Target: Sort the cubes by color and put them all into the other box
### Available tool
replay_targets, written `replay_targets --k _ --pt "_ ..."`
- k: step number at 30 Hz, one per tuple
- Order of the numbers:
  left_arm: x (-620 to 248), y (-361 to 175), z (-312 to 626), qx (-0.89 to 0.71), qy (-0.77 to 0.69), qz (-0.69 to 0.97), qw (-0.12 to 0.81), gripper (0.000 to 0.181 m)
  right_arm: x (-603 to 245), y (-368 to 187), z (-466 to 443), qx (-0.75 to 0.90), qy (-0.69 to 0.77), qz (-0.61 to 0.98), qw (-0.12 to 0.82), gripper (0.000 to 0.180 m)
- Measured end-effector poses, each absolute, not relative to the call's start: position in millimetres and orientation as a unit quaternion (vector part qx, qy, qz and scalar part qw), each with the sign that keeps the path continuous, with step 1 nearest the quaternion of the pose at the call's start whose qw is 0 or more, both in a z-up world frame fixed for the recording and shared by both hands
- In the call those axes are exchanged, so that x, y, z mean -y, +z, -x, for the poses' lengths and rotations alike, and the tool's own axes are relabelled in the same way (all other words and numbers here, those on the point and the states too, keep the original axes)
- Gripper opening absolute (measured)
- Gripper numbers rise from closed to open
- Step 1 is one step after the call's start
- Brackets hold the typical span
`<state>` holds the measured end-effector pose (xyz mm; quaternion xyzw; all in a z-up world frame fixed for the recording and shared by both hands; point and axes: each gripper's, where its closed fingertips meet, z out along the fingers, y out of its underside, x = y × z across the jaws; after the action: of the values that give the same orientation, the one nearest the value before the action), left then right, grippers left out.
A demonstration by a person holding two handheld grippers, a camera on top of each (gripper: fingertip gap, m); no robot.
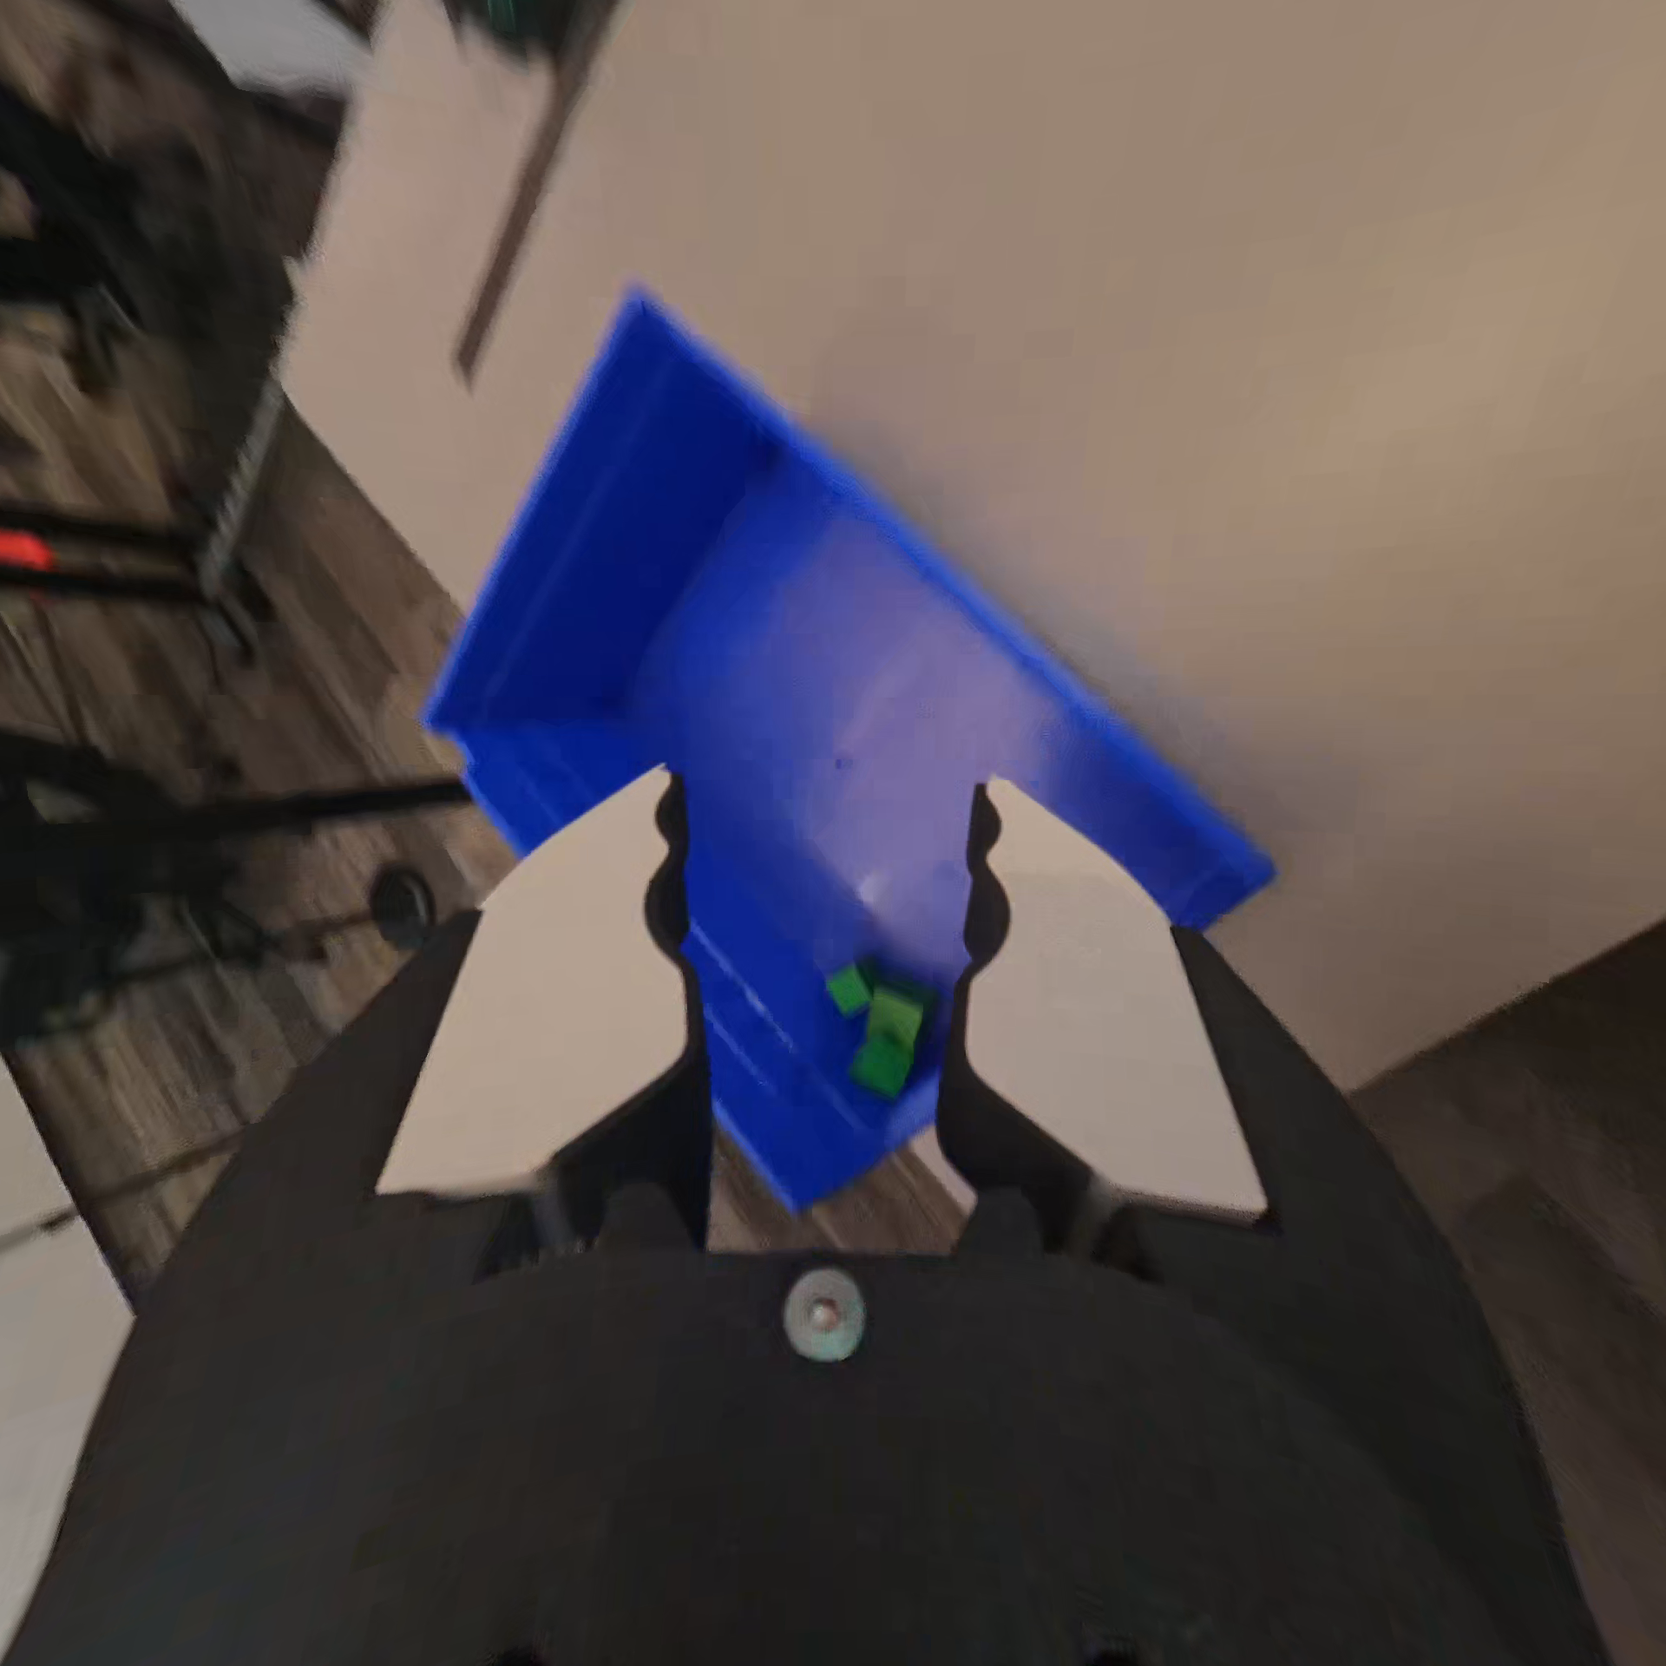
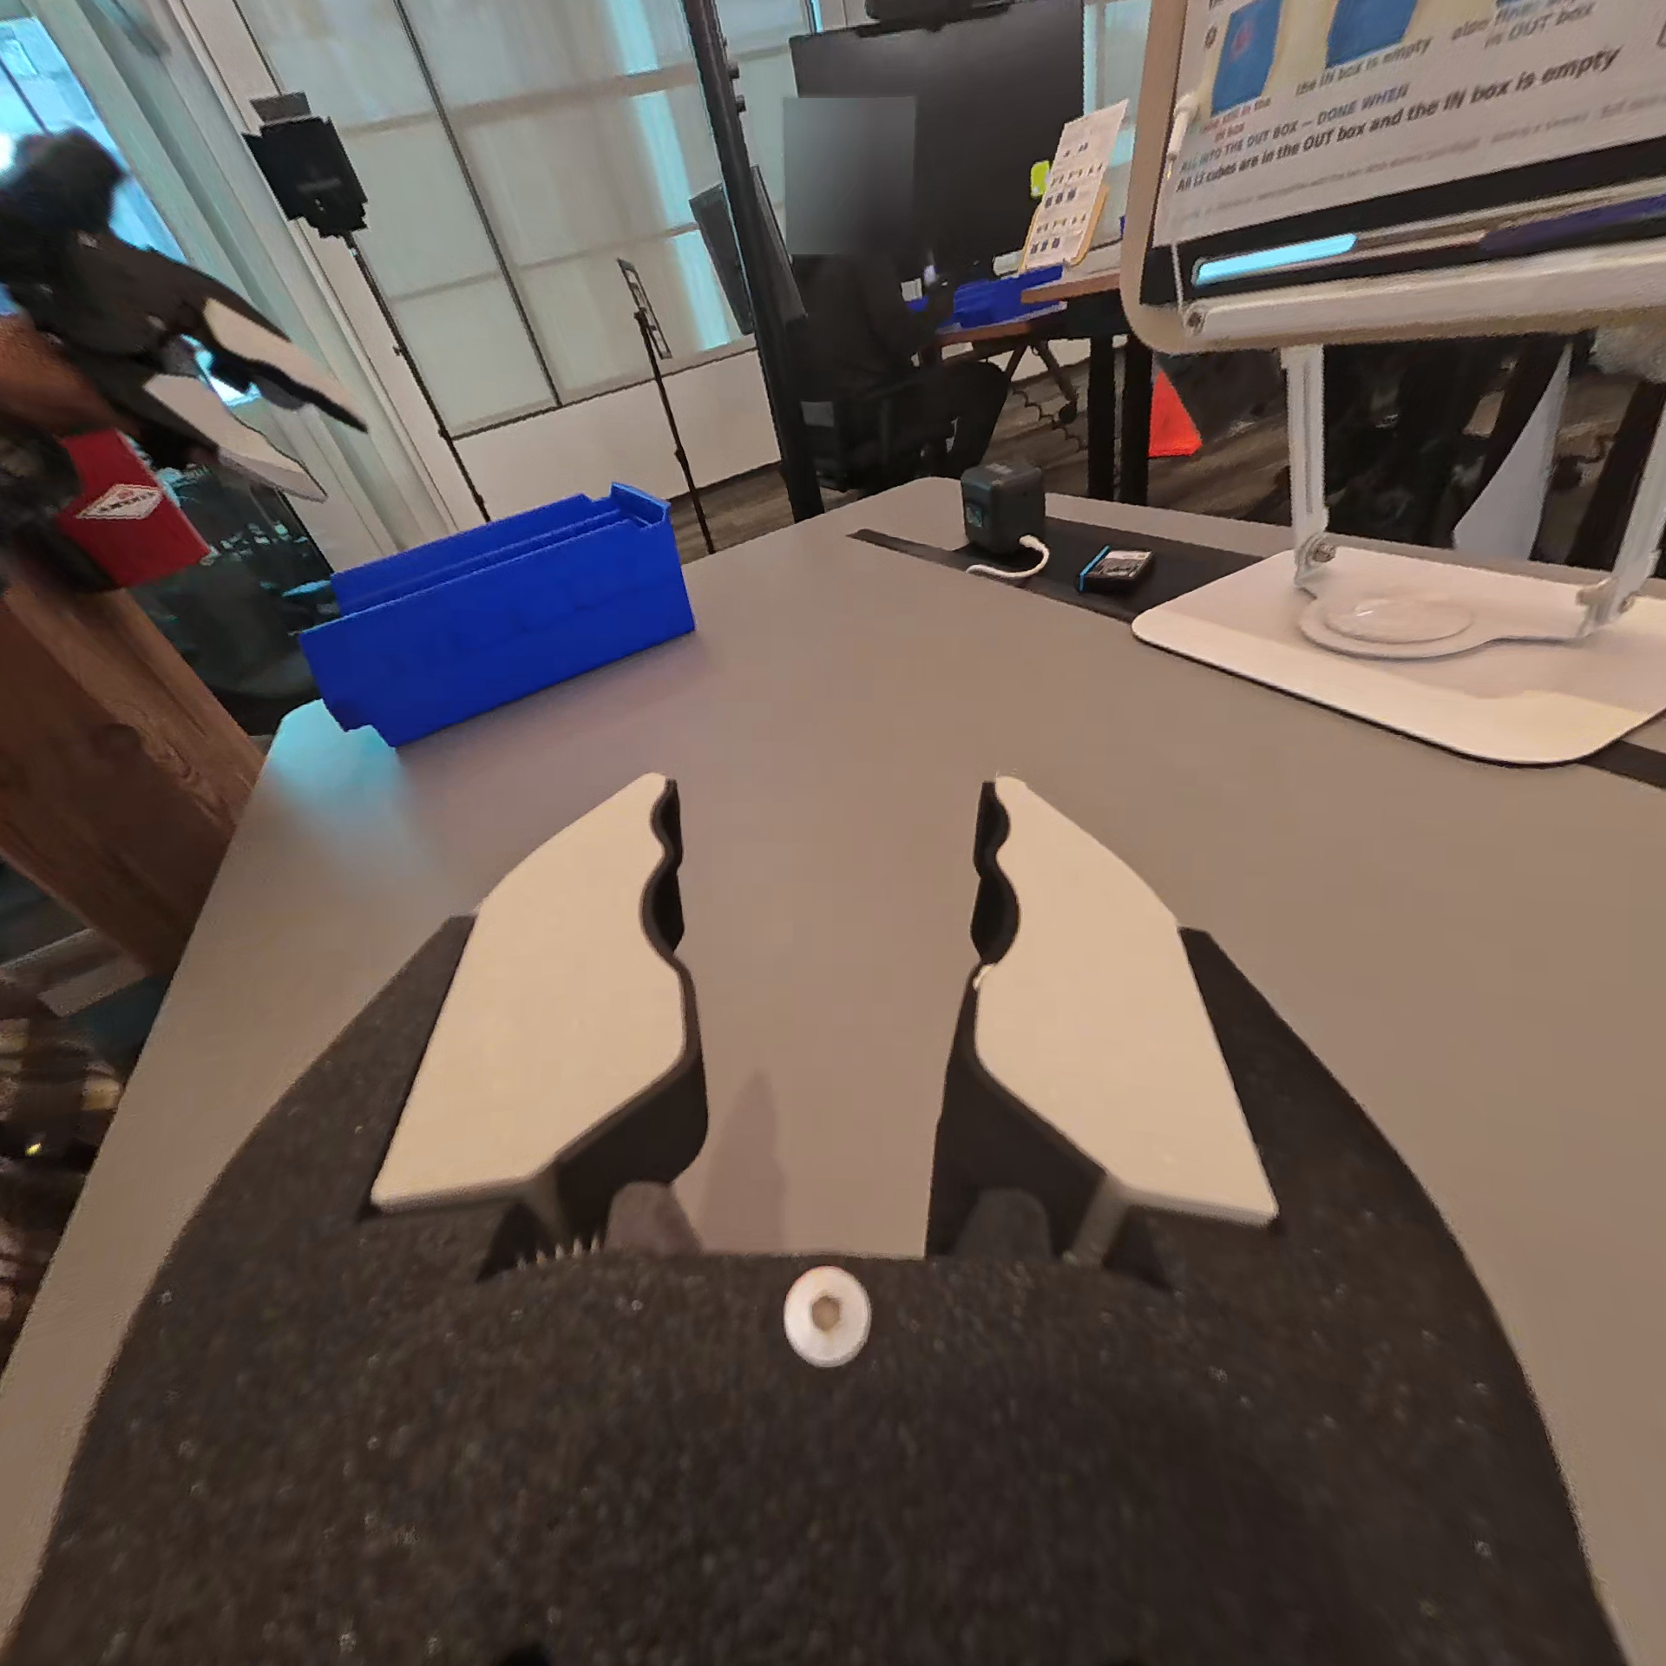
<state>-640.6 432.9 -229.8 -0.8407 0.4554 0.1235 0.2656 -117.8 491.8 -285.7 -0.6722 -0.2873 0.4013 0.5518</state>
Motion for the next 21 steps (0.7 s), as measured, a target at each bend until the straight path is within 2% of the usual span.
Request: replay_targets --k 6,12,21 --pt "-427 -282 717 -0.303 0.144 0.931 0.141 0.052 -486 -296 127 0.303 0.407 0.676 0.534 0.062" --pt "-416 -325 732 -0.196 0.110 0.969 0.101 0.041 -484 -299 126 0.312 0.404 0.677 0.530 0.062" --pt "-397 -358 747 -0.249 0.127 0.960 0.000 0.039 -482 -294 121 0.313 0.406 0.670 0.537 0.062"
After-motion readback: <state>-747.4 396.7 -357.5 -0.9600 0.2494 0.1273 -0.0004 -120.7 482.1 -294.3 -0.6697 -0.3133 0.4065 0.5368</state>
